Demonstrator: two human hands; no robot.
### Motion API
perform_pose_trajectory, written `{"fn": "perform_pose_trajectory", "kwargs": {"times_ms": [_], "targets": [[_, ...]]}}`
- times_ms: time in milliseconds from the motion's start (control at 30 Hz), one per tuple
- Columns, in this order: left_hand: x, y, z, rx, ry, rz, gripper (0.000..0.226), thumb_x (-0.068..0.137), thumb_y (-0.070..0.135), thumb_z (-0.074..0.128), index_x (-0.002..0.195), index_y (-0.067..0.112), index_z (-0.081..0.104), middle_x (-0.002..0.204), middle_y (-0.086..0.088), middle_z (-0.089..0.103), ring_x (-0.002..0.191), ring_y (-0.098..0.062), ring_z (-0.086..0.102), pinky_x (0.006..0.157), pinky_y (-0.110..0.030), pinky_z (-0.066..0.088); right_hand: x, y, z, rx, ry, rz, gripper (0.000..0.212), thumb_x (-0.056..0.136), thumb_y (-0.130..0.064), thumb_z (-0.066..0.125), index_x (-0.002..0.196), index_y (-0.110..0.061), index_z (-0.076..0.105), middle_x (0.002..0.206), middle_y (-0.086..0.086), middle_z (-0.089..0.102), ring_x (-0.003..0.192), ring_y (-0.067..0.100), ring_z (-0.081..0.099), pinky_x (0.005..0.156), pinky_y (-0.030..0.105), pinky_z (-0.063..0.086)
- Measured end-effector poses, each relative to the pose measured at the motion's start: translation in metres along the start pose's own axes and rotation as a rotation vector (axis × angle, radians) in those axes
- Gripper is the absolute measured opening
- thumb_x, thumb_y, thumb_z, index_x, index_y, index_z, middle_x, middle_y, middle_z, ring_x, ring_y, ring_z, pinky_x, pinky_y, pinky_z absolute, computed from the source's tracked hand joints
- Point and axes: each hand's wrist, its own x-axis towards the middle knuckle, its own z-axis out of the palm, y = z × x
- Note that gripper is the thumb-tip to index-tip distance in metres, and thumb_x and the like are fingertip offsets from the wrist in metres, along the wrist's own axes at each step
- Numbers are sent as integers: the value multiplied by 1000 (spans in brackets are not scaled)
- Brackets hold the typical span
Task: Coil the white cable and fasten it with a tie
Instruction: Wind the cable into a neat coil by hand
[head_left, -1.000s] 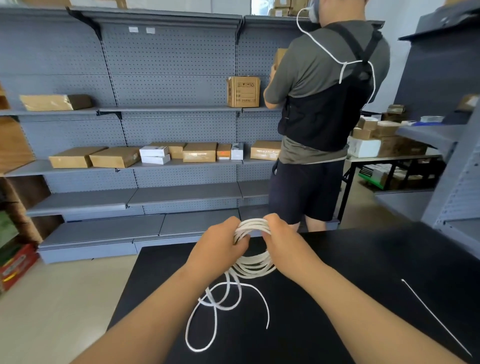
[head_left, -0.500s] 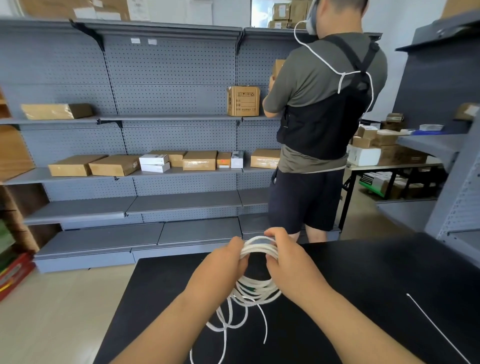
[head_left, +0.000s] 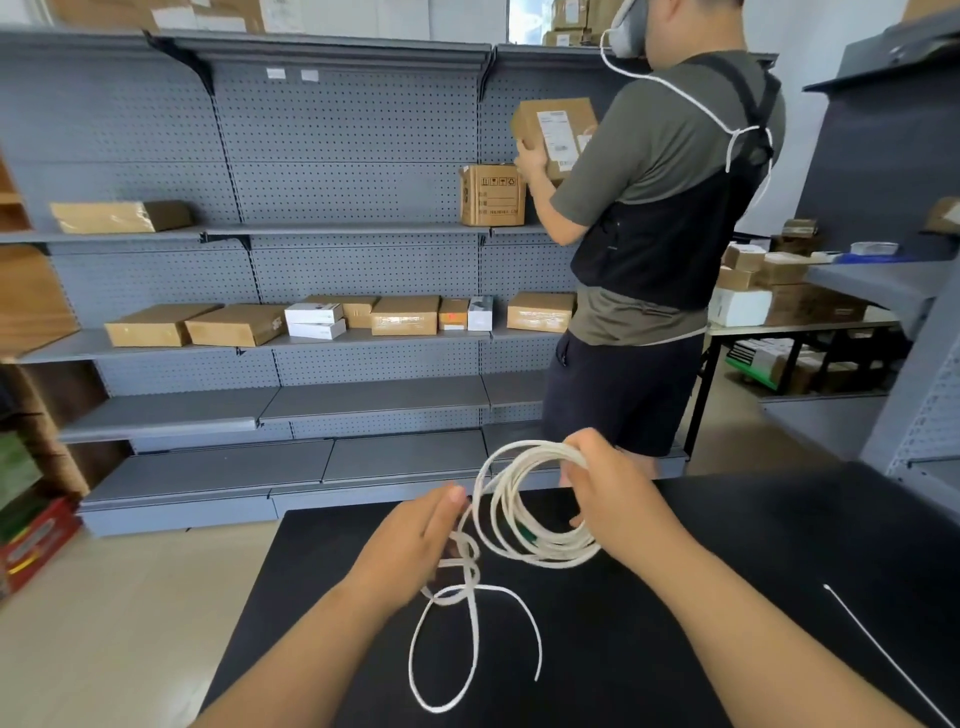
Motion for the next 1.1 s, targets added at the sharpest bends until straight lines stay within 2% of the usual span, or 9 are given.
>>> {"fn": "perform_pose_trajectory", "kwargs": {"times_ms": [133,200,367,533,633,733,933,1033,1100], "targets": [[5,-6,-9,93,173,-38,45,99,39,35,65,17,53,50,6,49,51,-8,46,55,-22,36,4,-1,-6,39,16,73,14,101,-20,34,99,-18,48,85,6,54,75,26,61,69,42,56],[8,-4,-17,38,239,-64,46,97,37,42,56,16,40,43,8,33,42,-7,29,50,-27,25,4,0,-5,50,44,87,14,101,-22,35,97,-18,48,86,7,56,77,25,58,66,37,50],[19,-9,-37,-495,448,-293,49,95,41,47,56,16,31,49,1,27,48,-16,25,53,-31,22,9,9,-9,72,115,131,17,100,-23,36,92,-14,48,80,6,54,78,25,51,61,34,36],[24,-14,-49,-1057,406,-325,49,96,38,45,56,13,34,45,1,31,43,-15,32,54,-30,31,13,17,-9,19,145,182,15,99,-17,37,91,-13,48,81,9,57,80,28,53,68,38,42],[21,-10,-51,-801,231,-291,43,86,40,57,52,15,48,48,1,32,49,-15,29,56,-29,26,13,19,-11,1,178,202,15,99,-17,37,96,-11,50,89,13,59,84,33,56,75,41,45],[19,1,-52,-524,71,-242,25,88,28,59,71,12,68,41,8,39,46,-11,30,56,-25,31,13,20,-15,-59,187,185,12,99,-17,37,92,-13,46,86,12,59,81,32,55,71,39,44],[26,15,-52,-479,-40,-123,31,96,19,50,70,15,67,64,-1,59,57,-12,46,67,-26,39,12,20,-19,-153,177,169,16,100,-18,34,98,-10,47,85,9,55,77,28,50,66,33,37],[28,22,-52,-229,-131,-116,26,97,11,47,84,16,68,71,5,67,64,-7,53,70,-16,44,13,20,-24,-173,197,165,17,100,-19,33,100,-10,47,85,9,56,74,26,48,64,32,34],[30,25,-50,-122,-173,-150,26,96,9,45,86,17,68,69,7,65,65,-7,53,74,-19,44,15,20,-27,-192,211,164,17,101,-20,34,100,-11,47,86,8,56,76,28,50,64,33,35]]}}
